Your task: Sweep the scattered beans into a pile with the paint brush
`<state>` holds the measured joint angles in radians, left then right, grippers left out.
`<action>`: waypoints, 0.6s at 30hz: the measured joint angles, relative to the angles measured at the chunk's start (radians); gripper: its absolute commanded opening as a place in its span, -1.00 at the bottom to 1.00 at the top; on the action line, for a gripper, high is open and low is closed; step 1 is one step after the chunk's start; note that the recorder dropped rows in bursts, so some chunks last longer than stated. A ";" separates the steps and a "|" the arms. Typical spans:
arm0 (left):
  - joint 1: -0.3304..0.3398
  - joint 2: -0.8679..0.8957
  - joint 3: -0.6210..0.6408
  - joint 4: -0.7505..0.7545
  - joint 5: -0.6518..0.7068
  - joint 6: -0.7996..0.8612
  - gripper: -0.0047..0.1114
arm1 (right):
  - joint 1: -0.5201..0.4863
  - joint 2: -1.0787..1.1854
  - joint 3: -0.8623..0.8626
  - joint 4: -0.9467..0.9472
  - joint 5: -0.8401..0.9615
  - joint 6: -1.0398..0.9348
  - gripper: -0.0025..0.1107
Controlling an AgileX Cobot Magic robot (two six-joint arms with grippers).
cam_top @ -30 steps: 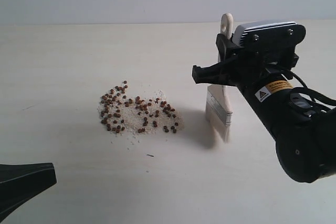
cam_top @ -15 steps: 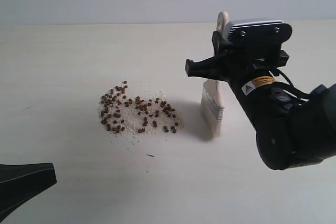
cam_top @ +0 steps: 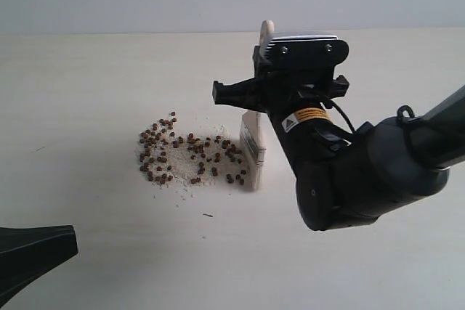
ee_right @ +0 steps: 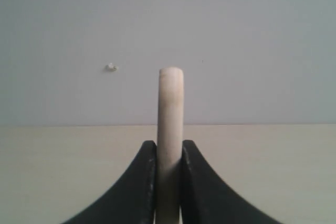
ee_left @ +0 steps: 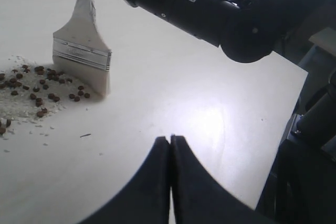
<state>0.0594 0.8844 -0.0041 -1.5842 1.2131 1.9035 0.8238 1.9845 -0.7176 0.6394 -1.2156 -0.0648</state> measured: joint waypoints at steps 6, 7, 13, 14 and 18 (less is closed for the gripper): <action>0.000 0.000 0.000 0.000 0.000 0.000 -0.92 | 0.053 0.022 -0.061 0.036 0.000 0.002 -0.96; 0.000 0.000 0.000 0.000 0.000 0.000 -0.92 | 0.059 0.022 -0.070 0.044 0.002 0.002 -0.96; 0.000 0.000 0.000 0.000 0.000 0.000 -0.92 | 0.083 0.022 -0.090 0.095 0.002 0.002 -0.96; 0.000 0.000 0.000 0.000 0.000 0.000 -0.92 | 0.083 0.022 -0.090 0.100 0.002 0.000 -0.96; 0.000 0.000 0.000 0.000 0.000 0.000 -0.92 | 0.083 0.022 -0.090 0.123 0.002 -0.012 -0.96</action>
<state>0.0594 0.8844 -0.0041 -1.5842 1.2131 1.9035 0.9068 2.0061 -0.8080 0.7629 -1.2136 -0.0767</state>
